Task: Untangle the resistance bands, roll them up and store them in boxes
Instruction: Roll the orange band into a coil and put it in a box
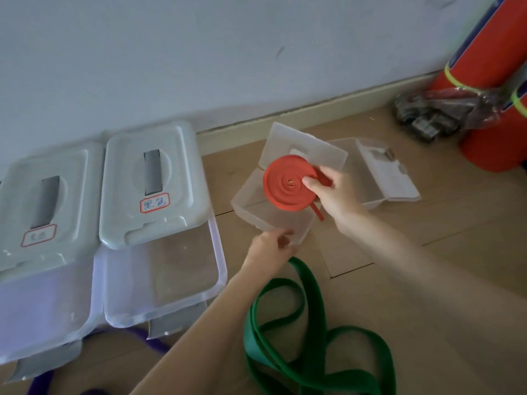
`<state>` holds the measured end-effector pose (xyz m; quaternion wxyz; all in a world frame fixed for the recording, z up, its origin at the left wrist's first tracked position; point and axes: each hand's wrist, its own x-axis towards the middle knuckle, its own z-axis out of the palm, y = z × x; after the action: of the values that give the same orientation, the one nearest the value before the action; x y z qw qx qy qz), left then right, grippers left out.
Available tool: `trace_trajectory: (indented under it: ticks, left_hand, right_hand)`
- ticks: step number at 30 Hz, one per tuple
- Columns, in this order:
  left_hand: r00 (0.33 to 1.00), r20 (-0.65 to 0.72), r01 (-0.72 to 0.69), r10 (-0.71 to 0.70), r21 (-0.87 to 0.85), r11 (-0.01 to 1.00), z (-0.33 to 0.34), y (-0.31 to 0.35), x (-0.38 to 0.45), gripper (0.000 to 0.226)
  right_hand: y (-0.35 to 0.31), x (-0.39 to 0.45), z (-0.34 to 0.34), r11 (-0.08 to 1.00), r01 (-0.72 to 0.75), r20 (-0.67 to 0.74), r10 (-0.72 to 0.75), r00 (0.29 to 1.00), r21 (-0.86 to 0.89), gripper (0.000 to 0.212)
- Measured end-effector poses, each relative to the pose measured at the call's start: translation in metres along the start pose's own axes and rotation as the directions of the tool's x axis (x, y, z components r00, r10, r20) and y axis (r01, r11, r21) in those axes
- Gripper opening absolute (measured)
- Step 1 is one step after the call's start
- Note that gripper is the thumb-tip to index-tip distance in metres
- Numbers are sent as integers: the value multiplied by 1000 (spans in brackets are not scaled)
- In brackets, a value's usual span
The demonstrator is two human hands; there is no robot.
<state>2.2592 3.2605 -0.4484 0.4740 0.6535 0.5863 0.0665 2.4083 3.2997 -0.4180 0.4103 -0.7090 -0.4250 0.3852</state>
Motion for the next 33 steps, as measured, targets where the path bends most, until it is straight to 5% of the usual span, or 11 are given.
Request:
trace_trajectory:
  ticks: [2, 6, 9, 16, 20, 27, 33]
  left_hand:
    - [995, 33, -96, 97, -21, 995, -3, -1, -9, 35]
    - [954, -254, -88, 157, 264, 961, -34, -5, 3, 36]
    - [997, -61, -1, 45, 588, 809, -38, 1, 13, 37]
    - [990, -135, 30, 30, 419, 908, -15, -7, 3, 20]
    - [988, -157, 60, 6, 408, 911, -14, -7, -1, 19]
    - [976, -216, 63, -9, 242, 968, -6, -18, -6, 18]
    - [979, -191, 2, 69, 351, 936, -8, -16, -9, 16]
  right_hand:
    - [4, 1, 2, 972, 103, 45, -95, 994, -212, 39]
    - [14, -3, 2, 871, 291, 217, -219, 951, -396, 44]
    - [18, -9, 9, 849, 329, 271, -230, 935, -414, 45]
    - [22, -8, 36, 806, 203, 297, -35, 954, -556, 27]
    - [15, 1, 46, 882, 0, 266, 142, 954, -470, 36]
    - [23, -17, 82, 958, -170, 119, 202, 972, -232, 33]
    - [41, -19, 71, 924, -379, 7, 380, 925, -54, 38]
